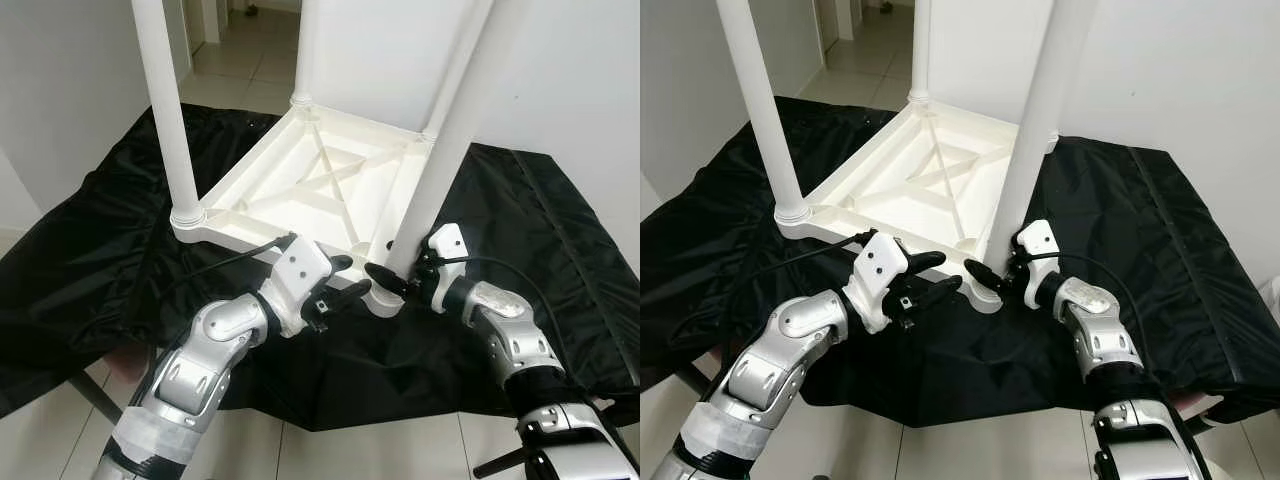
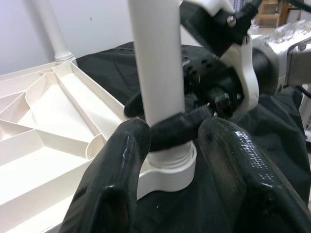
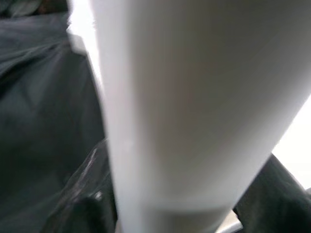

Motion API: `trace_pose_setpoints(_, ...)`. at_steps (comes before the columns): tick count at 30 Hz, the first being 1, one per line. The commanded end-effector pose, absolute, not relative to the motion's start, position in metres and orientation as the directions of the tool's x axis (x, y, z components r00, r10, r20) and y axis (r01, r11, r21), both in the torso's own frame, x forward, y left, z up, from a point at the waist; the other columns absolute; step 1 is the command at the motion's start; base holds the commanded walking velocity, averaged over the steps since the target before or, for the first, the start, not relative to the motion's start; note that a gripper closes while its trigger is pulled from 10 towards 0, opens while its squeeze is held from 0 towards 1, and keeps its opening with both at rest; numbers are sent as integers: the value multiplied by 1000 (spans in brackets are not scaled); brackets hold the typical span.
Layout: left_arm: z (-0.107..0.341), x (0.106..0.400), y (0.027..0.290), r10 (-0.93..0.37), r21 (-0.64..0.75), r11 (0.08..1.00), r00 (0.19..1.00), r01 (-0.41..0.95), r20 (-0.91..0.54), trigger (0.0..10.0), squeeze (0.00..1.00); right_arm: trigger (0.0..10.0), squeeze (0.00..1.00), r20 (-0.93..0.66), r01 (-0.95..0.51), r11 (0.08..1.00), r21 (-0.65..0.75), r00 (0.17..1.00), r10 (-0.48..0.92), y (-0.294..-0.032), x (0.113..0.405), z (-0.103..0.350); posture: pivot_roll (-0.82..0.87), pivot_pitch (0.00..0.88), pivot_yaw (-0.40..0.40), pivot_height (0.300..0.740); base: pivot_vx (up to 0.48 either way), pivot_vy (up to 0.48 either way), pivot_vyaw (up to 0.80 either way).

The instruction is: Building children table

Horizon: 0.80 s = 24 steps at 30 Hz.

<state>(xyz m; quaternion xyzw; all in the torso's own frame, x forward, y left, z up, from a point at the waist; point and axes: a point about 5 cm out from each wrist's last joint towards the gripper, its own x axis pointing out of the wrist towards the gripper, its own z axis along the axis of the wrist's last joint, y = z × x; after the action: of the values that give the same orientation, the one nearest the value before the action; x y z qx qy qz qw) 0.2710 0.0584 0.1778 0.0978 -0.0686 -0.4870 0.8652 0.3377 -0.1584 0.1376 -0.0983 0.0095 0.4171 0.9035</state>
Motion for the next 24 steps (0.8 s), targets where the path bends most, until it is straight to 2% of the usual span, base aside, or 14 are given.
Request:
trace_pose_setpoints(1, 179, 271, 61, -840, 244, 530, 541, 812, 26, 10000, 0, 0, 0, -144, -797, 577, -175, 601, 786, -153, 337, 132, 113, 0, -89, 740, 0, 0, 0)
trace_pose_setpoints(9, 179, 270, 62, -833, 239, 543, 553, 805, 29, 10000, 0, 0, 0, -145, -804, 571, -165, 592, 793, -159, 338, 133, 105, 0, -95, 740, 0, 0, 0)
trace_pose_setpoints(10, 179, 270, 61, -832, 237, 544, 553, 805, 31, 10000, 0, 1490, 0, -136, -788, 595, -159, 615, 777, -162, 339, 133, 99, 0, -95, 740, 0, 0, 0)
trace_pose_setpoints(11, 179, 270, 61, -832, 237, 544, 553, 805, 31, 10000, 0, 1490, 0, -136, -788, 595, -159, 615, 777, -162, 339, 133, 99, 0, -95, 740, 0, 0, 0)
trace_pose_setpoints(12, 179, 270, 61, -833, 236, 544, 553, 806, 32, 10000, 0, 9451, 0, -128, -771, 619, -150, 636, 761, -165, 339, 133, 95, 0, -92, 740, 0, 0, 0)
trace_pose_setpoints(13, 179, 270, 61, -833, 236, 544, 553, 806, 32, 10000, 0, 9451, 0, -128, -771, 619, -150, 636, 761, -165, 339, 133, 95, 0, -92, 740, 0, 0, 0)
trace_pose_setpoints(14, 179, 271, 60, -834, 234, 542, 550, 807, 34, 10000, 0, 10000, 0, -106, -746, 653, -130, 665, 739, -167, 339, 132, 86, 0, -85, 740, 0, 0, 0)
trace_pose_setpoints(20, 180, 271, 58, -840, 233, 534, 542, 813, 34, 10000, 0, 10000, 0, -48, -688, 717, -117, 725, 687, -168, 337, 131, 76, 2, -79, 740, 0, 0, 0)
trace_pose_setpoints(22, 180, 272, 57, -844, 232, 527, 535, 818, 33, 10000, 0, 10000, 0, 6, -580, 804, -132, 811, 585, -168, 336, 133, 54, 10, -66, 740, 0, 0, 0)
trace_pose_setpoints(24, 180, 273, 57, -846, 231, 524, 532, 820, 32, 10000, 0, 10000, 0, 24, -529, 838, -135, 843, 537, -168, 335, 133, 54, 10, -66, 740, 0, 0, 0)
